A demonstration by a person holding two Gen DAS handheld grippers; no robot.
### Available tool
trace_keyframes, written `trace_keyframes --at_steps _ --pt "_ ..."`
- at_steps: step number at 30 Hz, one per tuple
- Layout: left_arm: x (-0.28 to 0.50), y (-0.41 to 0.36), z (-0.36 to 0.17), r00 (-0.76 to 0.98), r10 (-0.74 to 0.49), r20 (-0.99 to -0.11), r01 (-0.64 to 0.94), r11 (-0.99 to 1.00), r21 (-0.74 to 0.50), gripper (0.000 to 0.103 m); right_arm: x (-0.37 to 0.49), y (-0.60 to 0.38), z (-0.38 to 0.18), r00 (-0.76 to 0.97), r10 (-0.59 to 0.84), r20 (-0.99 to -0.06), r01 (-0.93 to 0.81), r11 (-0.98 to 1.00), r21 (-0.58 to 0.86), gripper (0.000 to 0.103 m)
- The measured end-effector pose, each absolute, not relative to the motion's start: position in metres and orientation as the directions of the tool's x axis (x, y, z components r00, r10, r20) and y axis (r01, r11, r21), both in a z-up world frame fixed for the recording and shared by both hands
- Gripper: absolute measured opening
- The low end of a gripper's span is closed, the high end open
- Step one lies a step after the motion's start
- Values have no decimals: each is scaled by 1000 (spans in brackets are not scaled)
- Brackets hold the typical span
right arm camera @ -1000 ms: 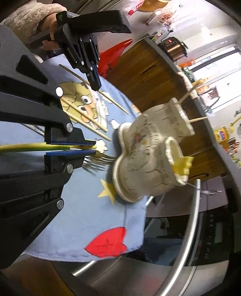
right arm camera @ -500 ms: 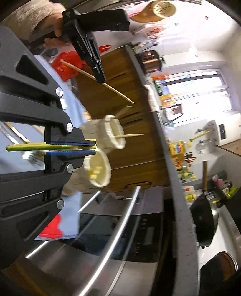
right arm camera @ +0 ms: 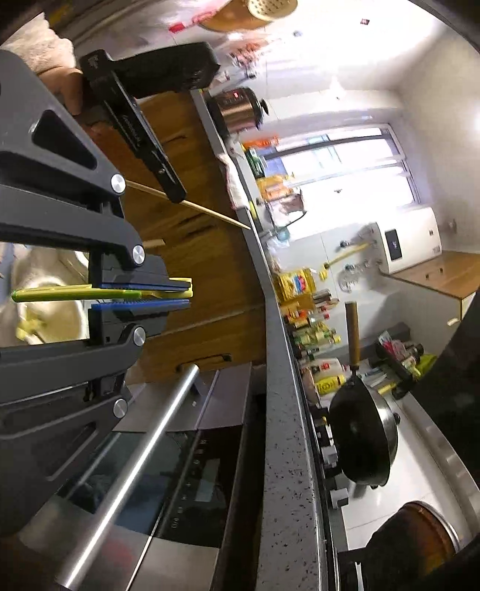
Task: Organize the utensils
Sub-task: 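Lift the chopstick with the left gripper while the right carries the yellow utensil toward the holder, then drop the chopstick into the tall pot while the right drops the yellow utensil into the small pot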
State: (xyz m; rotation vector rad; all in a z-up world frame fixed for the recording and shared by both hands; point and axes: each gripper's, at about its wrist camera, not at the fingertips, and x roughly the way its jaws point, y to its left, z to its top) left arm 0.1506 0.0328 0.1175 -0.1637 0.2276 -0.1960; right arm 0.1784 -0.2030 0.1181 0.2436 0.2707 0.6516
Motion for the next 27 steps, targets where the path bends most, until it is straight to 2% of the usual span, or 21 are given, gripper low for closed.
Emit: trace_keyframes --at_steps 8,14,21,27 --pt "175 33 102 956 -239 -171 195 951 -240 5 204 -193 99 790 590 -165 -526 792 309 5" --pt "172 36 85 955 -250 -157 206 946 -251 5 204 -186 80 786 582 -209 -526 807 268 5" --pt "154 44 74 947 -269 -176 223 944 -244 5 192 -189 69 763 602 -234 -553 796 246 5" --pt "138 44 69 940 -255 -229 212 958 -195 5 184 -193 61 745 611 -270 -558 791 250 5"
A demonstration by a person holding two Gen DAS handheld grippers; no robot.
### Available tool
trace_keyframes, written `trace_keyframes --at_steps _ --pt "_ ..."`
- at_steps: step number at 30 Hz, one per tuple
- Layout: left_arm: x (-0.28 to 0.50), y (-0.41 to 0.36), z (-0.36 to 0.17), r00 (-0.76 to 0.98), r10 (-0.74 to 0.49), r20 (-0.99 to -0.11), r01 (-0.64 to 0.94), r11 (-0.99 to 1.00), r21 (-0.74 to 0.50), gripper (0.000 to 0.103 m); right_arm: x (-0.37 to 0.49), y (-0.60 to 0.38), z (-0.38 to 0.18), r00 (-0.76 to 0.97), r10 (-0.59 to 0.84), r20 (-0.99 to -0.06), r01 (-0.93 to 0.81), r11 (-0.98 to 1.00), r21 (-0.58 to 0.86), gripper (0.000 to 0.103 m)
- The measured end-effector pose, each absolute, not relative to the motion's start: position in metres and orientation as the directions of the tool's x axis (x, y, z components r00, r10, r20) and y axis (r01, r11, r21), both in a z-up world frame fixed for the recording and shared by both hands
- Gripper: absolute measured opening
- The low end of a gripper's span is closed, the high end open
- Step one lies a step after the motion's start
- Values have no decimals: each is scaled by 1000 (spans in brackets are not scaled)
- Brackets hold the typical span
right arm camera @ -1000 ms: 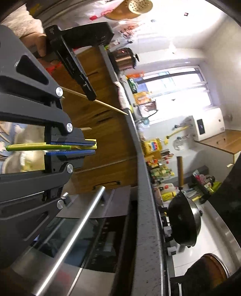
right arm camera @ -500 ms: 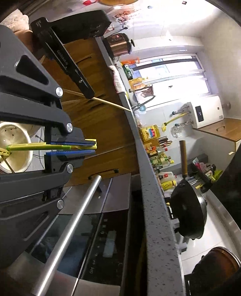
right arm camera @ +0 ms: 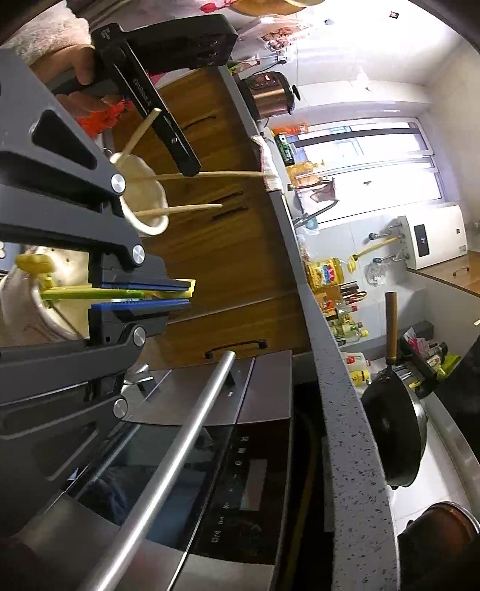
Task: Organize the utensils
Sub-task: 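Drop the chopstick into the tall pot while the right drops the yellow utensil into the small pot, then withdraw both open grippers from the holder back over the cloth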
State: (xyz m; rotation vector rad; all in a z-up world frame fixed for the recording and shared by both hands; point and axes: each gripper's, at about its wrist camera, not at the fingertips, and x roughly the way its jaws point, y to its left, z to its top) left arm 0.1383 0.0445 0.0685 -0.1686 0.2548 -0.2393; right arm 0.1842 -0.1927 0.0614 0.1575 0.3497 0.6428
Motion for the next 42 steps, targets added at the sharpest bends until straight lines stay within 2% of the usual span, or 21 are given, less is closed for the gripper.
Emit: trace_keyframes --at_steps 2,4,7,9,10,12,15,16,18,19,23,26,31,37,42 --pt "134 43 67 935 -249 -253 208 962 -179 7 183 -194 59 739 610 -285 -556 792 253 5" --pt "131 41 66 930 -241 -277 202 966 -162 13 180 -195 58 737 608 -297 -552 794 256 5" --pt "123 35 66 925 -213 -314 186 976 -117 37 178 -196 57 731 608 -311 -551 794 258 5" --pt "115 34 67 927 -211 -310 187 977 -106 58 175 -197 56 730 603 -322 -549 798 250 6" --pt "110 33 69 929 -206 -306 184 978 -100 63 174 -198 56 729 603 -324 -548 798 251 6" --pt "103 31 69 930 -204 -306 183 978 -96 80 171 -200 57 728 602 -327 -545 798 256 17" --pt "94 28 69 932 -183 -312 168 983 -72 90 164 -206 59 727 607 -321 -544 795 269 30" --pt "91 27 69 933 -171 -315 160 985 -61 91 163 -208 60 727 606 -322 -543 795 271 33" --pt "85 24 69 933 -146 -328 141 989 -38 94 157 -212 63 727 607 -322 -542 794 275 51" --pt "82 23 68 934 -133 -332 130 991 -31 95 154 -214 64 729 607 -318 -541 794 275 56" --pt "75 21 64 925 -102 -365 105 994 -14 97 137 -221 66 739 595 -316 -539 804 252 87" --pt "69 16 56 921 -44 -388 58 998 25 98 126 -225 64 746 581 -324 -531 814 237 98" --pt "55 7 41 904 -28 -426 61 996 64 98 114 -227 53 752 540 -379 -501 841 204 98" --pt "35 -13 18 900 11 -435 75 981 180 98 102 -227 26 732 513 -449 -488 854 180 98" --pt "28 -15 3 874 2 -485 82 985 152 98 95 -226 -1 690 497 -527 -483 858 176 98"
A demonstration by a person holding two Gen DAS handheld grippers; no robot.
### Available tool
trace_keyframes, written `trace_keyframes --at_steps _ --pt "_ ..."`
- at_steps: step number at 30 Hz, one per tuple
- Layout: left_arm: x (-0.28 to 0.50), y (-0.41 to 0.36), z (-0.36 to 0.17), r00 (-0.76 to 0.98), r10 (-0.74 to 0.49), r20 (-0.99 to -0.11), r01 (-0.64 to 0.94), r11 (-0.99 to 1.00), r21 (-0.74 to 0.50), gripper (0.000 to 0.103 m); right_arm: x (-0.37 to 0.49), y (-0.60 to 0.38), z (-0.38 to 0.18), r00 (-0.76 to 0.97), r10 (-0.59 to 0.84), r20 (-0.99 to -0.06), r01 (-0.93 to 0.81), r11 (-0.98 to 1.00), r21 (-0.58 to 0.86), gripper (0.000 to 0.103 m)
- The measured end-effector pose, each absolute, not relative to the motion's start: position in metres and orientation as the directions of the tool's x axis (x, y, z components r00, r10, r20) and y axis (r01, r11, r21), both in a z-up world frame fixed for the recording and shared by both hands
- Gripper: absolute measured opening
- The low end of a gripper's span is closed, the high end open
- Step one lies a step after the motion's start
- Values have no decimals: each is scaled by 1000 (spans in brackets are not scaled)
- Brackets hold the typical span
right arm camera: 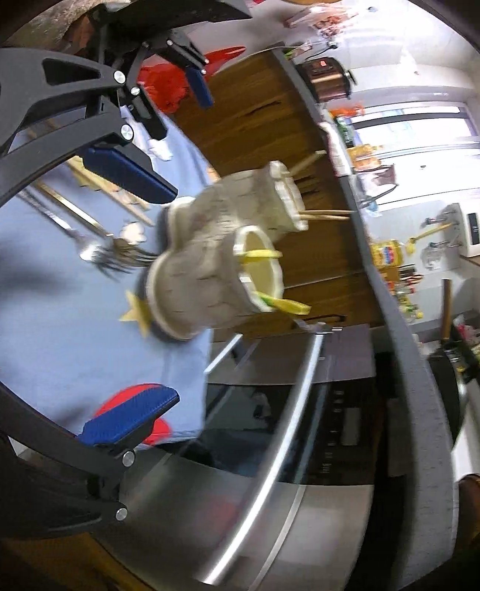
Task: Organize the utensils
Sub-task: 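Withdraw both open grippers from the holder back over the cloth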
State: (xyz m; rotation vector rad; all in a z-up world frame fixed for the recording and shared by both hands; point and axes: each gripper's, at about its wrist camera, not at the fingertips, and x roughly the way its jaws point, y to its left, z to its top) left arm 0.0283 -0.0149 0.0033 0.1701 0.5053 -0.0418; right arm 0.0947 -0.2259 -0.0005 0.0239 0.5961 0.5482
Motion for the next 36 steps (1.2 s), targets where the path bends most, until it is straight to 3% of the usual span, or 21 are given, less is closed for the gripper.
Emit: trace_keyframes --at_steps 11,26,31,36 --pt "28 -3 -25 768 2 -640 59 996 73 98 87 -222 -34 618 447 -647 -473 868 148 98" --pt "30 -12 -45 647 78 -758 55 987 148 98 73 -194 -52 521 428 -738 -503 853 140 98" --pt "30 -13 -46 632 80 -771 47 989 141 98 68 -181 -56 488 411 -770 -513 849 128 84" --pt "29 -15 -47 627 62 -776 59 990 127 95 67 -174 -59 457 404 -792 -517 845 132 62"
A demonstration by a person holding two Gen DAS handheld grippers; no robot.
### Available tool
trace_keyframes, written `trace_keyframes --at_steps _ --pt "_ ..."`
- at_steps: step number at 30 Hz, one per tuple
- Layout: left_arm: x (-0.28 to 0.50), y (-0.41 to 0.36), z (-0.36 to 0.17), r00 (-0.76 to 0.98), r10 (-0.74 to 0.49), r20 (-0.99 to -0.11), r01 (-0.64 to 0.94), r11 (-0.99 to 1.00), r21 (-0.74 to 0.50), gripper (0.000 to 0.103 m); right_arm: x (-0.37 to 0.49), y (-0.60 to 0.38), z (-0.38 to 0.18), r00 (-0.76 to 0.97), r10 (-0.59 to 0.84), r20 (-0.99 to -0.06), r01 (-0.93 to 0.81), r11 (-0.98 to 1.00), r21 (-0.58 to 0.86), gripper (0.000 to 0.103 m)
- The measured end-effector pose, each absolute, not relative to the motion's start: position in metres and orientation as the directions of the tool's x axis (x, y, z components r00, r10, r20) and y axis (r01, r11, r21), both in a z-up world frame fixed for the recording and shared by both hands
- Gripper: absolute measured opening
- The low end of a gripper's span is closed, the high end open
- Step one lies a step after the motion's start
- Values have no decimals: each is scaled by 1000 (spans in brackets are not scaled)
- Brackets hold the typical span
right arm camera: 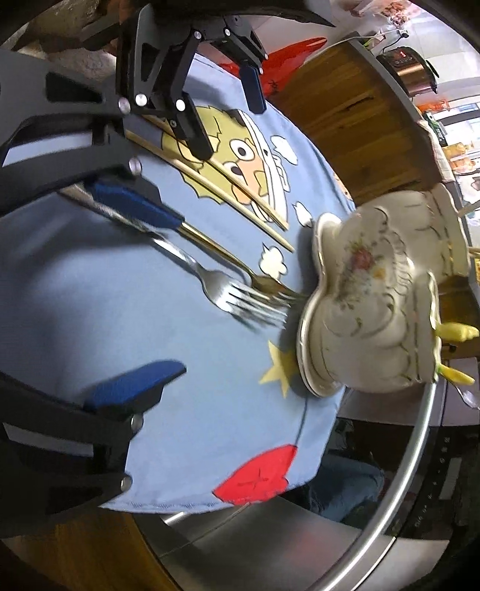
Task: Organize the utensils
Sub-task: 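Withdraw both open grippers from the holder back over the cloth, then grasp a fourth chopstick with the left gripper while the right grasps a silver fork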
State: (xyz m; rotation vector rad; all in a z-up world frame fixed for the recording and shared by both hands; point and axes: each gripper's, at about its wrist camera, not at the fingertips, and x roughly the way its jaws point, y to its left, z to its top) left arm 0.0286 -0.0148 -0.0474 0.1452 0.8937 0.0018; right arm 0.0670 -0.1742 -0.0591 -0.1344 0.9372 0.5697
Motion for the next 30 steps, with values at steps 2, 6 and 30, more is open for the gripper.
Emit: trace_keyframes --at_steps 2,6,30 --pt "27 -16 -47 630 44 -775 71 991 114 92 68 -173 -58 444 414 -794 -521 841 147 53" --pt "28 -19 -48 618 14 -786 97 991 94 69 69 -166 -58 428 411 -805 -521 840 151 40" --pt "46 -21 -51 587 -57 -808 112 994 11 8 70 -168 -56 428 403 -809 -528 838 138 7"
